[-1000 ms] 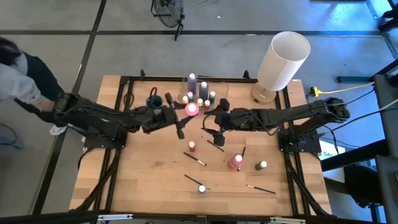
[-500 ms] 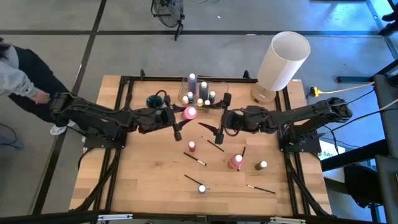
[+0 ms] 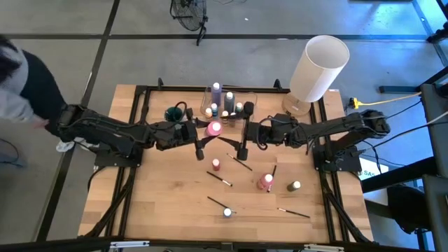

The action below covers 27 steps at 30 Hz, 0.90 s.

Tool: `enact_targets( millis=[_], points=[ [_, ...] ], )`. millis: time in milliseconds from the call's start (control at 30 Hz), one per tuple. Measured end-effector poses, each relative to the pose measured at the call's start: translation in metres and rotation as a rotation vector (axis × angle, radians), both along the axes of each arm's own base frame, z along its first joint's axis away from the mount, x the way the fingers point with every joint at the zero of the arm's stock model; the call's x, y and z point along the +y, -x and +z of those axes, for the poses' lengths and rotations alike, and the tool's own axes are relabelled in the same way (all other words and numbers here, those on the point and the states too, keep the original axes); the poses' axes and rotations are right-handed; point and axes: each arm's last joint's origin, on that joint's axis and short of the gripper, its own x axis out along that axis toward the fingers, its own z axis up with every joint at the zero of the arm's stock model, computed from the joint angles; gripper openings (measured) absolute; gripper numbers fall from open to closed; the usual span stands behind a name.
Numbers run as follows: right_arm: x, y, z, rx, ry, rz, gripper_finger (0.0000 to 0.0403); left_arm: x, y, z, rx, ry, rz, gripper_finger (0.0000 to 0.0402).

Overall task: Pick & Place Paint Supplies
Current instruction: Put the pink paint bottle into the transparent bin

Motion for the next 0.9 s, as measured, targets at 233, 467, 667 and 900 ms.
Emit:
enact_targets(
  millis=[233, 467, 667, 900],
  points=[
    [-0.008, -0.007, -0.004, 0.002, -0.012, 0.028, 0.0311, 0.000, 0.000, 0.000, 0.000, 0.000, 0.000, 0.0172],
    [-0.010, -0.020, -0.001, 0.023, -0.026, 0.054, 0.0311, 0.000, 0.000, 0.002, -0.022, 0.003, -0.008, 0.0173],
    [-0.010, -0.023, 0.002, 0.039, -0.013, 0.067, 0.0311, 0.000, 0.000, 0.002, -0.021, 0.003, -0.021, 0.0173],
    [-0.012, -0.023, 0.003, 0.037, -0.010, 0.055, 0.0277, 0.000, 0.000, 0.002, -0.021, 0.003, -0.021, 0.0173]
  ],
)
